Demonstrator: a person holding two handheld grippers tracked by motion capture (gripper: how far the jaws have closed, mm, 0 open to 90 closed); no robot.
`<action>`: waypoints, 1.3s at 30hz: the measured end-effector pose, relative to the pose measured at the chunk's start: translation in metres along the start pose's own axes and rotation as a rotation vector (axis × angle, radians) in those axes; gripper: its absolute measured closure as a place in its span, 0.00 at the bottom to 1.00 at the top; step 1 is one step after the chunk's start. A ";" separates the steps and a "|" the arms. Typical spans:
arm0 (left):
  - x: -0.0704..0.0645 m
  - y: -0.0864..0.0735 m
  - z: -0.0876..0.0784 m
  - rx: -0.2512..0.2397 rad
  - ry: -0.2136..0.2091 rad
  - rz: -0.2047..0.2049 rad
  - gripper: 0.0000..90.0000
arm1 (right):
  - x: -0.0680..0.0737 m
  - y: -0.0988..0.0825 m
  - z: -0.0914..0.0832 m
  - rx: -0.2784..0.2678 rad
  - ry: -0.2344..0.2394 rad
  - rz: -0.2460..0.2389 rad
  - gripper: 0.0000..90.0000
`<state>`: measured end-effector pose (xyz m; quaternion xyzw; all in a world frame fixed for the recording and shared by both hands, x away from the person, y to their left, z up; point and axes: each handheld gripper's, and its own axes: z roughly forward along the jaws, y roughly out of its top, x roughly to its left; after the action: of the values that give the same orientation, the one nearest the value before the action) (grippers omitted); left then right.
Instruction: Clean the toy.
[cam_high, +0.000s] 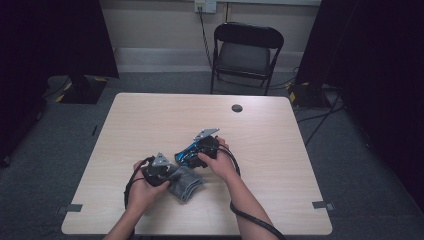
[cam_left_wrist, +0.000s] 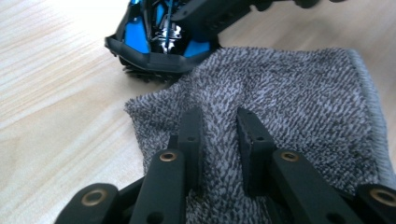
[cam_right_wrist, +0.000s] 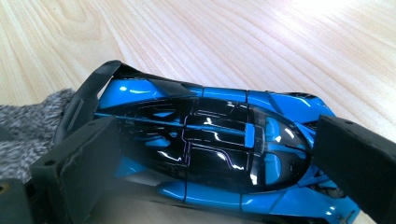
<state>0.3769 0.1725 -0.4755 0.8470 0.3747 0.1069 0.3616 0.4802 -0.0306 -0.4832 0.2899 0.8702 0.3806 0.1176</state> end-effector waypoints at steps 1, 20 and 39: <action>0.002 0.001 0.001 0.002 0.003 -0.001 0.82 | 0.000 0.000 0.000 0.000 0.000 0.000 0.01; 0.031 -0.001 -0.008 0.020 0.081 -0.058 0.83 | 0.000 -0.002 0.000 -0.017 0.000 0.003 0.01; 0.065 0.004 -0.008 0.010 0.158 -0.164 0.83 | 0.000 -0.002 0.000 -0.012 0.001 0.001 0.01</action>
<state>0.4207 0.2214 -0.4729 0.8043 0.4704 0.1416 0.3343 0.4796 -0.0317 -0.4842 0.2894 0.8679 0.3859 0.1188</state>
